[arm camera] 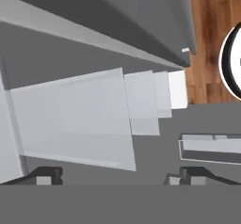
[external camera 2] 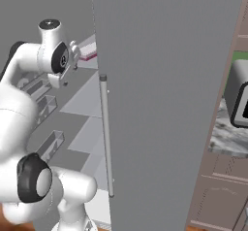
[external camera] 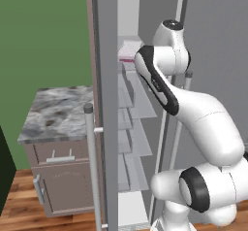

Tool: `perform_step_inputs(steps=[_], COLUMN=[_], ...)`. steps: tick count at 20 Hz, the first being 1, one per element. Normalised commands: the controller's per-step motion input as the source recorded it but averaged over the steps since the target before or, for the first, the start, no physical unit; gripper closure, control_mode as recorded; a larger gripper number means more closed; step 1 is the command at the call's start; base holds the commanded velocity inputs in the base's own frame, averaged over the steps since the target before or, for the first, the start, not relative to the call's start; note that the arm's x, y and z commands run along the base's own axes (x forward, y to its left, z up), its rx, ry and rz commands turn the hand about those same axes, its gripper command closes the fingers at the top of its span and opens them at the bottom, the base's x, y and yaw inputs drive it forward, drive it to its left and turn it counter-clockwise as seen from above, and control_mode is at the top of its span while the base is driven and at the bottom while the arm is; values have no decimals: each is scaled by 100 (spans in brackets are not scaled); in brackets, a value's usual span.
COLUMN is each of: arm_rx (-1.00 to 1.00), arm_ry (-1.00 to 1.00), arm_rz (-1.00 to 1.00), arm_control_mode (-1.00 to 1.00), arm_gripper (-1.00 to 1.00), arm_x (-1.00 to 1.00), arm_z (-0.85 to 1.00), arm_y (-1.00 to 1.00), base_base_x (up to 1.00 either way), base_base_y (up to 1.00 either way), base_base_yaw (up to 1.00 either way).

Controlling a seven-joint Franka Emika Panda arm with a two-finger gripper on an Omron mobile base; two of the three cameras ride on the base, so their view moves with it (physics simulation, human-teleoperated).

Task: The ice cube tray has been filled with water. Take the tray and place it in the freezer to make ice. Close the freezer door after placing the tray.

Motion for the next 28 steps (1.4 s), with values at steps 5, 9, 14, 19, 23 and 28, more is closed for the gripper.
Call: perform_step_inputs(steps=[5,9,14,19,23,28], arm_rx=[0,1,0,1,0,0], arm_ry=[0,0,0,0,0,0], arm_rz=[0,0,0,0,0,0], arm_control_mode=[-100,-100,-100,-100,100,100], arm_gripper=[-100,-100,-100,-100,-100,-100], arm_x=[-87,-51,-32,-32,-8,0], arm_z=[9,24,17,4,0,0], arm_y=[-21,-23,-20,-13,-2,0], base_base_x=[0,0,0,0,-26,-50], base_base_y=[0,0,0,0,-2,0], base_base_yaw=[0,0,0,0,0,0])
